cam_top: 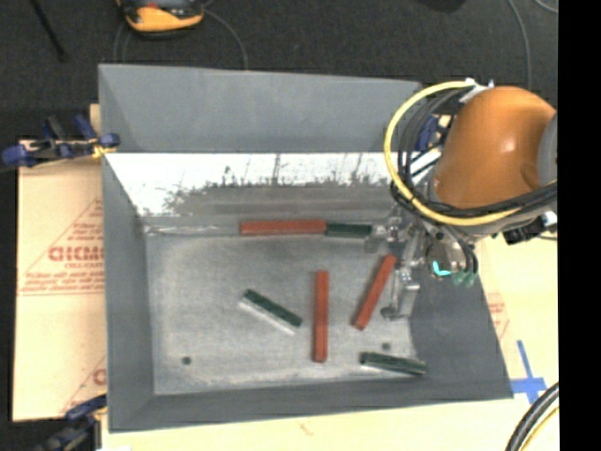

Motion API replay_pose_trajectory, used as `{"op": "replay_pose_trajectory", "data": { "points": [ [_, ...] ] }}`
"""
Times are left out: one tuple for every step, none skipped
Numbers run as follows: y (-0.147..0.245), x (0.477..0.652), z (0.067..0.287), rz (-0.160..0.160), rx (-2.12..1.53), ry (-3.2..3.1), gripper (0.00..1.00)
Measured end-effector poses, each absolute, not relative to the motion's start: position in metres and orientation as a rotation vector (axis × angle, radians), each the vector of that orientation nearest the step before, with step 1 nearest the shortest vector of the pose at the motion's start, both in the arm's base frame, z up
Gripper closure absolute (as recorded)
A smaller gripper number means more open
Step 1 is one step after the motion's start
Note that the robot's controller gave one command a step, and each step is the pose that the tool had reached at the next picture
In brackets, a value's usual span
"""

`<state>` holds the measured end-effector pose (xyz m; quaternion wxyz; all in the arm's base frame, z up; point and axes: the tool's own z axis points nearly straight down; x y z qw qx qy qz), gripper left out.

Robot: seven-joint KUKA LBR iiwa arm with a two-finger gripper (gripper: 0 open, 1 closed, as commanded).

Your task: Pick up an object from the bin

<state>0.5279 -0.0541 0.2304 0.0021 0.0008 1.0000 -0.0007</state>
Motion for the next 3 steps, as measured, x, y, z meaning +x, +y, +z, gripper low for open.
{"op": "replay_pose_trajectory", "data": {
  "points": [
    [-0.054, 0.528, 0.23, -0.002, 0.001, 3.137, 0.0],
    [-0.064, 0.54, 0.189, -0.003, -0.198, 3.128, 0.0],
    [-0.104, 0.575, 0.16, -0.005, -0.385, 3.112, 0.0]
  ]
}}
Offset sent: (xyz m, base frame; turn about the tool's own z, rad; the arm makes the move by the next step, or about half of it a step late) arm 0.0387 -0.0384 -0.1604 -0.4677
